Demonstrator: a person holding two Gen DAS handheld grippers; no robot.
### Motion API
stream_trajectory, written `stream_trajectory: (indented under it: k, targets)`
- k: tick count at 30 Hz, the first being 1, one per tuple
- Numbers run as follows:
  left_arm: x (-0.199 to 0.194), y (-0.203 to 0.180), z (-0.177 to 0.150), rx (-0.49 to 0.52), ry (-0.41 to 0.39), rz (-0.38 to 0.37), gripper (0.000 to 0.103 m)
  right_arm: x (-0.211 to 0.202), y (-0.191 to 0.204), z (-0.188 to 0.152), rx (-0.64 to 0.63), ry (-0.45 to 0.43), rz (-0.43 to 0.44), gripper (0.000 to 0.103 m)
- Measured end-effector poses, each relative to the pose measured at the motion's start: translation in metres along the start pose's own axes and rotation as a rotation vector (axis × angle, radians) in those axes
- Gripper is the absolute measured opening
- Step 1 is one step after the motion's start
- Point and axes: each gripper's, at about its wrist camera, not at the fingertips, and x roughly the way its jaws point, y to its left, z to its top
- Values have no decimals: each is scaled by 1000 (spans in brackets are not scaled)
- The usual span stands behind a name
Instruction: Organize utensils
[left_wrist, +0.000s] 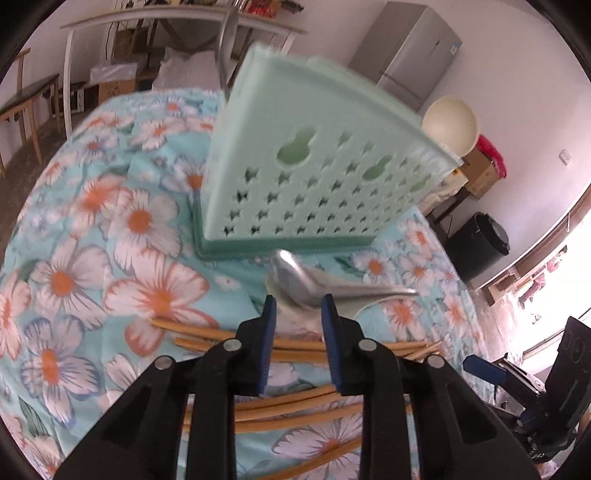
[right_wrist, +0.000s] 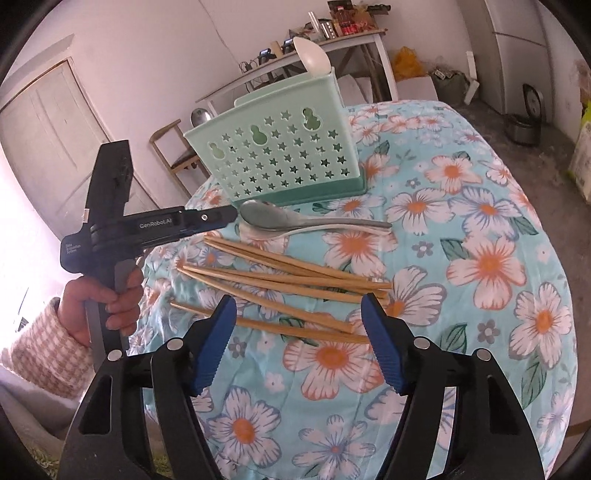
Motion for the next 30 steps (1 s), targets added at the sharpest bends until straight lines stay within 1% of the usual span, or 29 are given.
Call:
stream_trajectory:
  k: [3, 7, 12, 15, 19, 23, 25, 30]
  targets:
    - [9, 7, -3, -41, 39, 2, 24, 5, -1, 0, 2, 17, 4, 66]
    - [14, 16, 0, -100, 50, -24, 23, 11, -1, 0, 3, 31, 12, 66]
    - [26, 20, 4, -128, 70, -35, 23, 13, -4, 0, 8, 33, 9, 66]
    - [34, 20, 8, -144, 73, -36, 21, 12, -7, 0, 19, 34, 3, 66]
    - [35, 16, 10, -143, 64, -29, 9, 10, -9, 1, 27, 31, -3, 66]
    - [27, 11, 13, -153, 66, -21, 7, 7, -10, 1, 23, 25, -9, 66]
    - [15, 12, 13, -170, 70, -22, 7, 7, -10, 0, 22, 25, -10, 66]
    - [-8, 15, 7, -225, 81, -72, 6, 7, -7, -1, 21, 27, -8, 66]
